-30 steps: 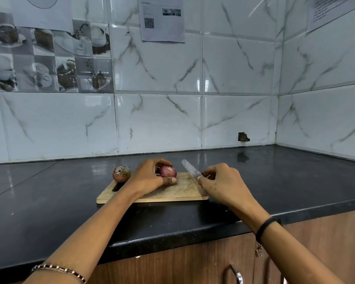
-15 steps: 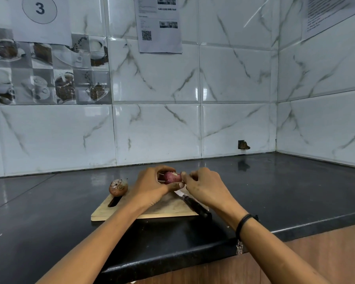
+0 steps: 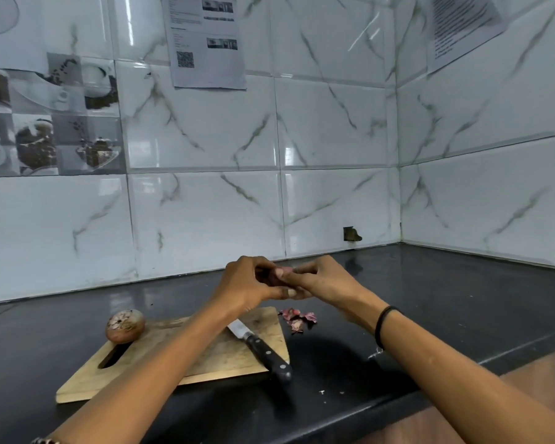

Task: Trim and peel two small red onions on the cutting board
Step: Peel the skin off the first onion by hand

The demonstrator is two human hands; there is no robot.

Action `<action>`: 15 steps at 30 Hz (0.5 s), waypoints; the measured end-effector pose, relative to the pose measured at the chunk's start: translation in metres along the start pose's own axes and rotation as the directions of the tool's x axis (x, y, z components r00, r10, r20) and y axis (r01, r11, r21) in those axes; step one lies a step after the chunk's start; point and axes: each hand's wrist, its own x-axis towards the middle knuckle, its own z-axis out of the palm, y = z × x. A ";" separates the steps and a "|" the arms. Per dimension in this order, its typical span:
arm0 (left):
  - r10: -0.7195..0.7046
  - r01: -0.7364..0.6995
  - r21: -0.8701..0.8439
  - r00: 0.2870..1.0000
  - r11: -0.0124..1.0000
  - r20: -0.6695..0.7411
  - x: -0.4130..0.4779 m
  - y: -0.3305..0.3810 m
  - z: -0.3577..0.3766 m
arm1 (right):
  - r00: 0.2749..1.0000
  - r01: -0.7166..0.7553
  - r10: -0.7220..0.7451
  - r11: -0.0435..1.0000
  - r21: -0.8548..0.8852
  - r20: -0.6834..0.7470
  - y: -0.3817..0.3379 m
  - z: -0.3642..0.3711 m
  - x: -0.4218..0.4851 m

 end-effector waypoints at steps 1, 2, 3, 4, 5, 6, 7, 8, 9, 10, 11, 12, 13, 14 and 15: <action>0.003 -0.003 0.004 0.999 1.000 0.048 0.001 -0.001 0.003 | 1.000 -0.004 0.005 1.000 -0.026 0.012 0.008 -0.005 0.001; 0.006 -0.006 -0.002 0.997 1.000 0.075 0.002 -0.003 0.006 | 1.000 0.001 -0.001 0.999 -0.038 0.021 0.015 -0.008 0.001; 0.009 -0.008 -0.013 0.996 1.000 0.091 0.003 -0.004 0.009 | 1.000 0.010 -0.009 0.999 -0.045 0.027 0.021 -0.011 0.002; 0.007 -0.004 -0.029 0.995 1.000 0.097 0.003 -0.005 0.011 | 0.999 0.019 -0.018 0.999 -0.042 0.029 0.025 -0.012 0.003; -0.001 0.005 -0.045 0.995 0.999 0.095 0.005 -0.006 0.012 | 0.999 0.024 -0.023 0.999 -0.024 0.025 0.026 -0.013 0.004; -0.016 0.022 -0.070 0.996 0.997 0.088 0.006 -0.007 0.012 | 1.000 0.021 -0.022 1.000 0.022 0.015 0.027 -0.012 0.006; -0.029 0.038 -0.111 0.996 0.993 0.084 0.008 -0.009 0.010 | 1.000 0.020 -0.020 0.996 0.085 0.002 0.028 -0.012 0.008; -0.035 0.048 -0.165 0.996 0.985 0.084 0.009 -0.010 0.008 | 1.000 0.024 -0.022 0.989 0.143 -0.012 0.029 -0.011 0.010; -0.042 0.060 -0.216 0.995 0.974 0.089 0.010 -0.013 0.007 | 0.999 0.034 -0.030 0.983 0.178 -0.027 0.030 -0.011 0.010; -0.051 0.075 -0.256 0.994 0.964 0.100 0.010 -0.015 0.007 | 0.998 0.047 -0.041 0.982 0.182 -0.040 0.031 -0.011 0.011; -0.059 0.089 -0.274 0.992 0.957 0.114 0.009 -0.016 0.008 | 0.998 0.058 -0.051 0.986 0.157 -0.047 0.032 -0.010 0.011; -0.070 0.103 -0.276 0.989 0.956 0.130 0.007 -0.017 0.009 | 0.997 0.065 -0.060 0.991 0.117 -0.049 0.034 -0.009 0.011; -0.076 0.113 -0.271 0.987 0.956 0.143 0.006 -0.017 0.010 | 0.997 0.068 -0.065 0.995 0.071 -0.052 0.034 -0.008 0.011; -0.078 0.116 -0.268 0.986 0.956 0.150 0.005 -0.017 0.011 | 0.996 0.070 -0.068 0.997 0.027 -0.065 0.035 -0.008 0.011; -0.072 0.112 -0.270 0.985 0.956 0.155 0.005 -0.017 0.012 | 0.993 0.070 -0.072 0.997 -0.020 -0.091 0.035 -0.008 0.012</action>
